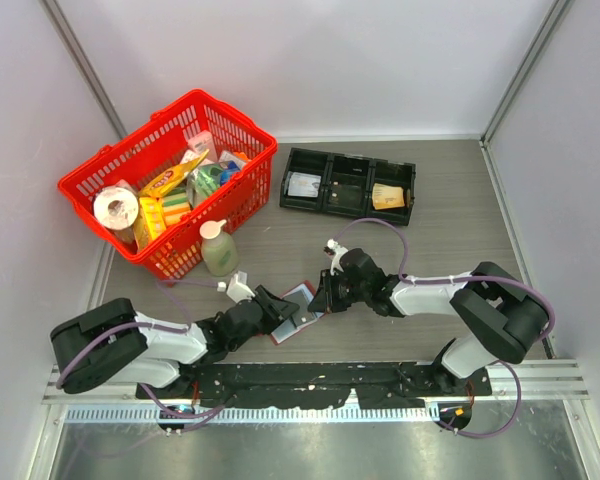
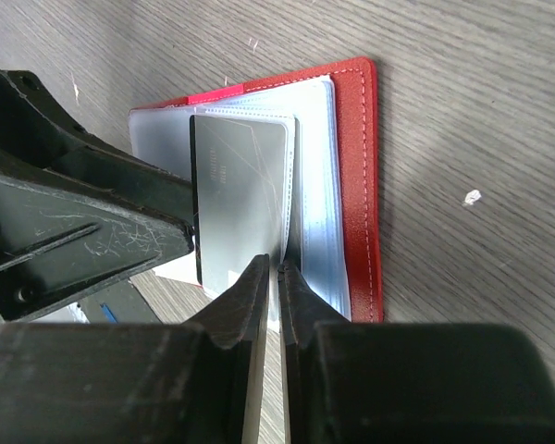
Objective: Take the credit cards out of the card holder
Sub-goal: Remove the credit card from the card holder.
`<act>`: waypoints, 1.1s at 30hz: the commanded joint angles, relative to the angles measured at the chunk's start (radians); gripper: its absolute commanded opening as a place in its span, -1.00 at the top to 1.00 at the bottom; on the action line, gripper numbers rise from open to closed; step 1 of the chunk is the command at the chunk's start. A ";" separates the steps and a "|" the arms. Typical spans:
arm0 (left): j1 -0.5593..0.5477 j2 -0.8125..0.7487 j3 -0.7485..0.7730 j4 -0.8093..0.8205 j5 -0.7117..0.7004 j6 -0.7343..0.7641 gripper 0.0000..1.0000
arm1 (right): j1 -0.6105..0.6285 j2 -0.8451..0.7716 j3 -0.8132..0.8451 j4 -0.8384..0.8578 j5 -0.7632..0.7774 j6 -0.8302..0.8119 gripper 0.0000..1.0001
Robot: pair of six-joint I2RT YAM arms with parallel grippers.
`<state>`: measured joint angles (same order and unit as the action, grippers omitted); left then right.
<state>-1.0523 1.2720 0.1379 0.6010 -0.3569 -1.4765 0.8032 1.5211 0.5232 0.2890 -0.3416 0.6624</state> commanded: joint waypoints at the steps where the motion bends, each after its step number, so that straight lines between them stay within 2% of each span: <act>1: -0.002 0.061 -0.050 0.147 0.018 -0.047 0.14 | 0.002 0.014 -0.008 0.035 -0.010 0.014 0.73; 4: -0.002 0.119 -0.081 0.297 0.029 -0.057 0.19 | 0.001 0.019 -0.011 0.045 -0.011 0.019 0.73; 8: -0.002 0.191 -0.103 0.459 0.050 -0.068 0.37 | 0.001 0.019 -0.014 0.049 -0.008 0.020 0.73; 15: -0.002 0.349 -0.155 0.735 0.067 -0.080 0.82 | -0.001 0.019 -0.015 0.047 0.000 0.020 0.77; 18: -0.003 0.398 -0.165 0.819 0.067 -0.077 0.82 | -0.004 0.021 -0.017 0.044 0.001 0.020 0.78; 23: -0.002 0.467 -0.181 0.944 0.073 -0.073 0.66 | -0.024 0.021 -0.025 0.041 0.004 0.022 0.78; 29: -0.002 0.440 -0.165 0.944 0.107 -0.025 0.39 | -0.045 0.024 -0.037 0.041 0.003 0.025 0.80; 33: -0.002 0.425 -0.159 0.945 0.122 -0.002 0.43 | -0.053 0.030 -0.040 0.041 0.001 0.026 0.80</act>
<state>-1.0451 1.7157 0.0372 1.3170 -0.3115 -1.5265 0.7578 1.5276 0.4992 0.3248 -0.3603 0.6910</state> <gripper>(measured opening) 0.300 0.104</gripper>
